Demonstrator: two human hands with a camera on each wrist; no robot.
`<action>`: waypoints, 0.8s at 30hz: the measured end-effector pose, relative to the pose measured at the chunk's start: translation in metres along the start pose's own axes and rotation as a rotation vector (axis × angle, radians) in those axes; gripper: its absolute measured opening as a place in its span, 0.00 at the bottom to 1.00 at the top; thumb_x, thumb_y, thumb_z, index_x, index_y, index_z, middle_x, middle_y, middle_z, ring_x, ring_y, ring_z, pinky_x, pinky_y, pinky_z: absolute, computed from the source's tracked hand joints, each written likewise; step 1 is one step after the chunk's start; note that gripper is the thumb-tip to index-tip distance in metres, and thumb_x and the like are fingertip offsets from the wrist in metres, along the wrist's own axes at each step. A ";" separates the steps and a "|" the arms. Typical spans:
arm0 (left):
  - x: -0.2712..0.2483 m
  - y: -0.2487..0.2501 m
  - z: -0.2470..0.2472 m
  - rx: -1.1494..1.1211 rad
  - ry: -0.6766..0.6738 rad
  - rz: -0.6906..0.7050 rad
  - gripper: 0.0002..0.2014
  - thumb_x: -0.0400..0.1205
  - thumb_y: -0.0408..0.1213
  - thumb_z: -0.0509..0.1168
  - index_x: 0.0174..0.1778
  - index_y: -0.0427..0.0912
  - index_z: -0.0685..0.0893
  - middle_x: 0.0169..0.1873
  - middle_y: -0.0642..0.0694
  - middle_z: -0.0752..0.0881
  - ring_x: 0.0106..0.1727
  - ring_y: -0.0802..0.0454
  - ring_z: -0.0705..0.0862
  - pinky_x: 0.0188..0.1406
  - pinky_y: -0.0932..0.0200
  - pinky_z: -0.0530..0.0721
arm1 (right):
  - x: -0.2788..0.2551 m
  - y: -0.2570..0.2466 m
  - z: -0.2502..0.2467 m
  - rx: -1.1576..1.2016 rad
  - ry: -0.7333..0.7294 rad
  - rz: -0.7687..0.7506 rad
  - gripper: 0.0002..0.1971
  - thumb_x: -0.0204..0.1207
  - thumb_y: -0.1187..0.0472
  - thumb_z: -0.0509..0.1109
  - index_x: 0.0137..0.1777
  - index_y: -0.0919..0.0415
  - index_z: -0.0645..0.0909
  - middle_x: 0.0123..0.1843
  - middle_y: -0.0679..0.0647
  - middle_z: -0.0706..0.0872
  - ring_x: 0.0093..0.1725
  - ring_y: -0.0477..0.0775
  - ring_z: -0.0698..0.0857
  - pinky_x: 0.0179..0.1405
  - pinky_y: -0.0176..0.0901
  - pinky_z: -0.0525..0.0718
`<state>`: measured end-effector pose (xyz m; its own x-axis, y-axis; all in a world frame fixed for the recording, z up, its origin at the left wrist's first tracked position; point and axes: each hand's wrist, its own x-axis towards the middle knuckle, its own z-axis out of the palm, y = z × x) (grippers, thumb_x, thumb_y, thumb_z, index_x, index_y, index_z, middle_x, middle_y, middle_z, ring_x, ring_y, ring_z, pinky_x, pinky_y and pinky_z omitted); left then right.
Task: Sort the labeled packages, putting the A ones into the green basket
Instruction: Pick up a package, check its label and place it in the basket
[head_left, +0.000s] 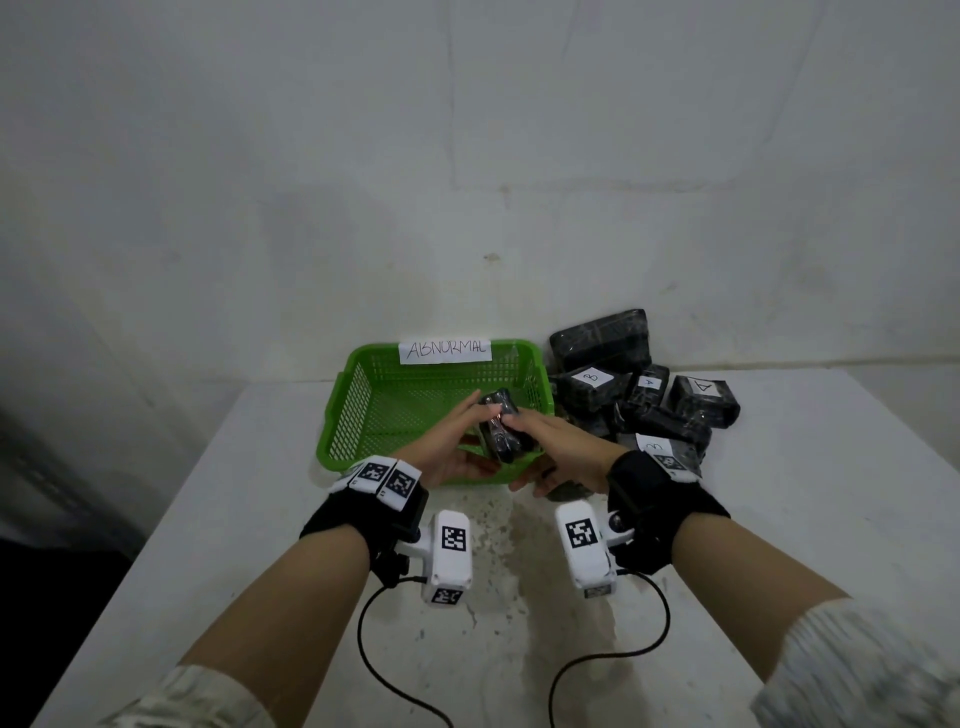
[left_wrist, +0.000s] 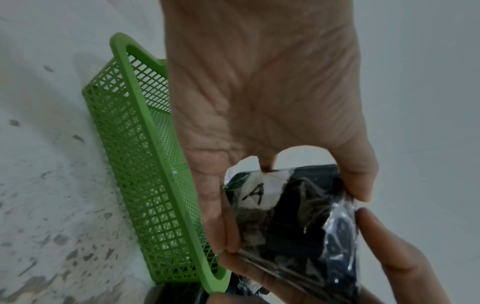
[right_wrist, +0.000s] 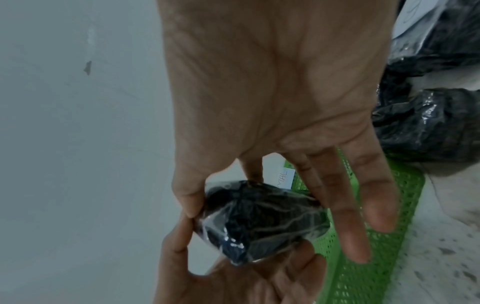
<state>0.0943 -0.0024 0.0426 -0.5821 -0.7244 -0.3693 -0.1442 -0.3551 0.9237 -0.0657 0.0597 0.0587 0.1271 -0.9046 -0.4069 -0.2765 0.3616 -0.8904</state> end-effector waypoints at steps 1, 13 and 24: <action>-0.001 0.001 0.000 0.001 0.004 0.013 0.37 0.76 0.52 0.67 0.79 0.55 0.60 0.68 0.29 0.73 0.57 0.32 0.82 0.50 0.45 0.86 | 0.000 -0.001 0.001 0.005 0.001 -0.004 0.21 0.82 0.41 0.58 0.72 0.44 0.70 0.60 0.55 0.84 0.44 0.60 0.89 0.40 0.46 0.83; 0.000 0.002 -0.004 -0.054 -0.071 -0.040 0.40 0.68 0.47 0.71 0.77 0.51 0.62 0.68 0.28 0.73 0.64 0.30 0.78 0.53 0.43 0.85 | 0.001 0.003 -0.002 -0.043 -0.019 -0.019 0.24 0.80 0.43 0.62 0.77 0.40 0.69 0.69 0.52 0.79 0.48 0.57 0.89 0.46 0.47 0.80; -0.009 0.000 -0.001 0.208 0.008 -0.266 0.48 0.74 0.72 0.29 0.64 0.39 0.78 0.39 0.37 0.85 0.30 0.49 0.79 0.31 0.63 0.81 | 0.011 -0.001 -0.004 -0.090 0.147 -0.117 0.27 0.72 0.39 0.72 0.61 0.59 0.80 0.61 0.60 0.83 0.59 0.59 0.85 0.60 0.52 0.84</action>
<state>0.1004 0.0040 0.0460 -0.4963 -0.6272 -0.6002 -0.4505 -0.4049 0.7956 -0.0677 0.0482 0.0558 0.0250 -0.9649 -0.2615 -0.3525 0.2363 -0.9055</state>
